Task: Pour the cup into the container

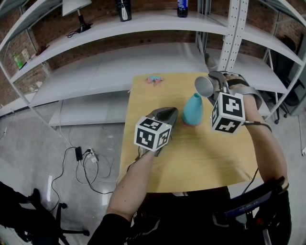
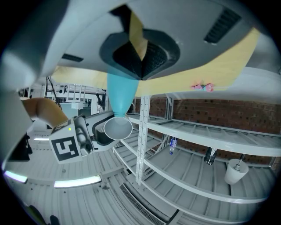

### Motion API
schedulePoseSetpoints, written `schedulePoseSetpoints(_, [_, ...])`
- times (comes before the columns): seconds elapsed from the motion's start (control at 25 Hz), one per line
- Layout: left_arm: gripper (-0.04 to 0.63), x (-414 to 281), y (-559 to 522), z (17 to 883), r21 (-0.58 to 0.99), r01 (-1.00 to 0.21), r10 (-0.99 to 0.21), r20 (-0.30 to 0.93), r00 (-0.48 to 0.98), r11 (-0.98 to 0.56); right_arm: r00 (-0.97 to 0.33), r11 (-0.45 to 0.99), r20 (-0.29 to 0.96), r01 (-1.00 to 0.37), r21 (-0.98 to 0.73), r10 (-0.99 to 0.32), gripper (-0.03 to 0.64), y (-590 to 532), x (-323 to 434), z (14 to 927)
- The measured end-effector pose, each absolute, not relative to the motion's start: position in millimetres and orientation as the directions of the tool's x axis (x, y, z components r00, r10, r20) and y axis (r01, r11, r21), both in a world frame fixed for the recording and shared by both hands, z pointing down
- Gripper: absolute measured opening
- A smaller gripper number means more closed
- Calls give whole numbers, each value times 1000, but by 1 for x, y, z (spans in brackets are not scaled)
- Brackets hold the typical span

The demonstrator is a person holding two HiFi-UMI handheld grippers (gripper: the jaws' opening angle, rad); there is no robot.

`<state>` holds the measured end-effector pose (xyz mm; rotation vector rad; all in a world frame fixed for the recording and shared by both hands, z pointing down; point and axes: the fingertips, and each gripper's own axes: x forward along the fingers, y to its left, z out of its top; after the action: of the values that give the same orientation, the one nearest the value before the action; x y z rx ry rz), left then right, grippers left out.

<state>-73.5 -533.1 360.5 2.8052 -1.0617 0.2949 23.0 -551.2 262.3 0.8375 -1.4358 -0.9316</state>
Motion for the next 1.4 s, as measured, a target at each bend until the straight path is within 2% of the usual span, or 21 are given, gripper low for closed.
schedulePoseSetpoints(0.36, [-5,-74,-533,360,51,-667,-642,227,732,-743,-197,550,513,-311,775,-835,295,-553,48,277])
schedulePoseSetpoints(0.56, [-5,-75,-533,361,52,-673,-646,233,727,-738,-288,601,542,-538,590,-790,295,-557,76,295])
schedulePoseSetpoints(0.8, [-5,-76,-535,362,59,-680,-650,243,720,-731,-383,619,537,-691,373,-751,295,-563,103,316])
schedulePoseSetpoints(0.96, [-5,-76,-537,361,58,-686,-657,242,714,-725,-465,628,524,-756,183,-713,296,-563,111,335])
schedulePoseSetpoints(1.16, [-5,-78,-537,363,59,-694,-663,246,707,-718,-494,619,520,-780,89,-697,296,-563,118,357])
schedulePoseSetpoints(1.4, [-5,-78,-538,362,59,-696,-665,244,706,-716,-495,606,511,-793,64,-703,296,-566,123,365])
